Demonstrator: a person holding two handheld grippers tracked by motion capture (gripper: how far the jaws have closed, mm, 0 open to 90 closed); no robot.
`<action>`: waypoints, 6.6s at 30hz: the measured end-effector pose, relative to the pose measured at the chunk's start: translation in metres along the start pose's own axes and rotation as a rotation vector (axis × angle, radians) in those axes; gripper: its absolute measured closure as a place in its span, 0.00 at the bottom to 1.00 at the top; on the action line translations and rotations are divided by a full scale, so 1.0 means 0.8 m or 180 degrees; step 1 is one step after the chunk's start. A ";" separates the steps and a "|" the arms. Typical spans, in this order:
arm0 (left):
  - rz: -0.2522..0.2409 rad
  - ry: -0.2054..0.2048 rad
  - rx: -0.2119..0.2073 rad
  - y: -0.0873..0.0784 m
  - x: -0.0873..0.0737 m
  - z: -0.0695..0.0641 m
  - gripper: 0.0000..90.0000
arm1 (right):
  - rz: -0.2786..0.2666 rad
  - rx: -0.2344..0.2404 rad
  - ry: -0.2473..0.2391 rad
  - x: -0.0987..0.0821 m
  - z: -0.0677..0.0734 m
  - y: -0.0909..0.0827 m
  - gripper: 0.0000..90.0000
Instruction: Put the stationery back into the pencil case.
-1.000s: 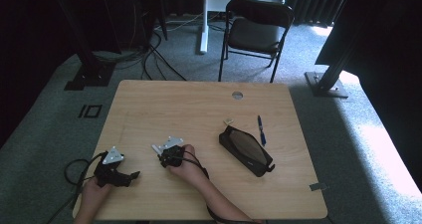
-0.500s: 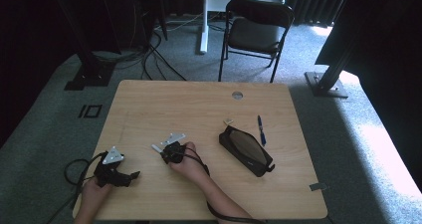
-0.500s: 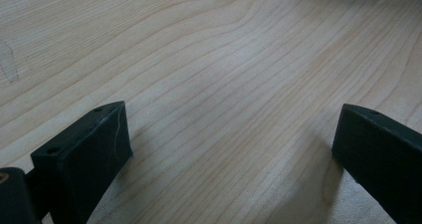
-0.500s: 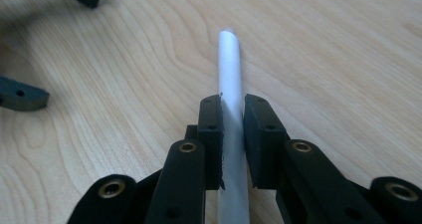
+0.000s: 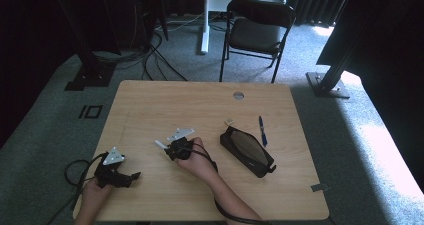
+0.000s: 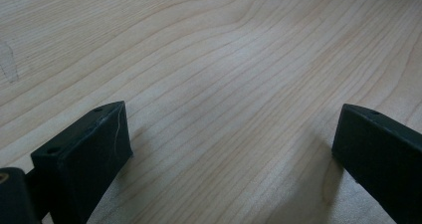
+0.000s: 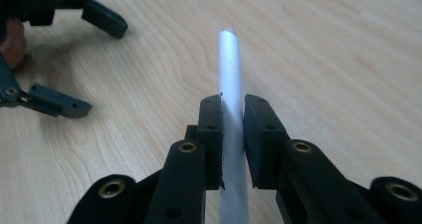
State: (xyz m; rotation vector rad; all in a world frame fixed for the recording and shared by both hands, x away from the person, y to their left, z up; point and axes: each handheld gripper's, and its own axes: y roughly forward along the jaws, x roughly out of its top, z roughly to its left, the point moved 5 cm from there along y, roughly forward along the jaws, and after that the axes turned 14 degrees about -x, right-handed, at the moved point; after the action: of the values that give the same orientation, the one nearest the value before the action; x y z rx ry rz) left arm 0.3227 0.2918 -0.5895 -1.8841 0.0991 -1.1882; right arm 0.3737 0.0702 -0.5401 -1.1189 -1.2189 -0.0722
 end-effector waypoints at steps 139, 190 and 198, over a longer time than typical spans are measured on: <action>-0.0003 -0.0021 0.0011 0.000 0.000 0.000 0.02 | 0.0752 -0.0631 0.0158 -0.120 -0.224 -0.135 0.85; -0.0002 -0.0020 0.0011 0.000 0.000 0.000 0.02 | 0.0400 -0.1343 0.1016 -0.129 -0.329 -0.155 0.80; -0.0001 -0.0019 0.0011 0.000 0.000 0.000 0.02 | 0.0515 -0.1499 0.1200 -0.149 -0.350 -0.136 0.78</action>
State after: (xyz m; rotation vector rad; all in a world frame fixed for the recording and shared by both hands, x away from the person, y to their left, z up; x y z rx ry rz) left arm 0.3228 0.2920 -0.5895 -1.8848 0.0933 -1.1822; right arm 0.4580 -0.2421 -0.5386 -1.5275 -0.7862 -0.4455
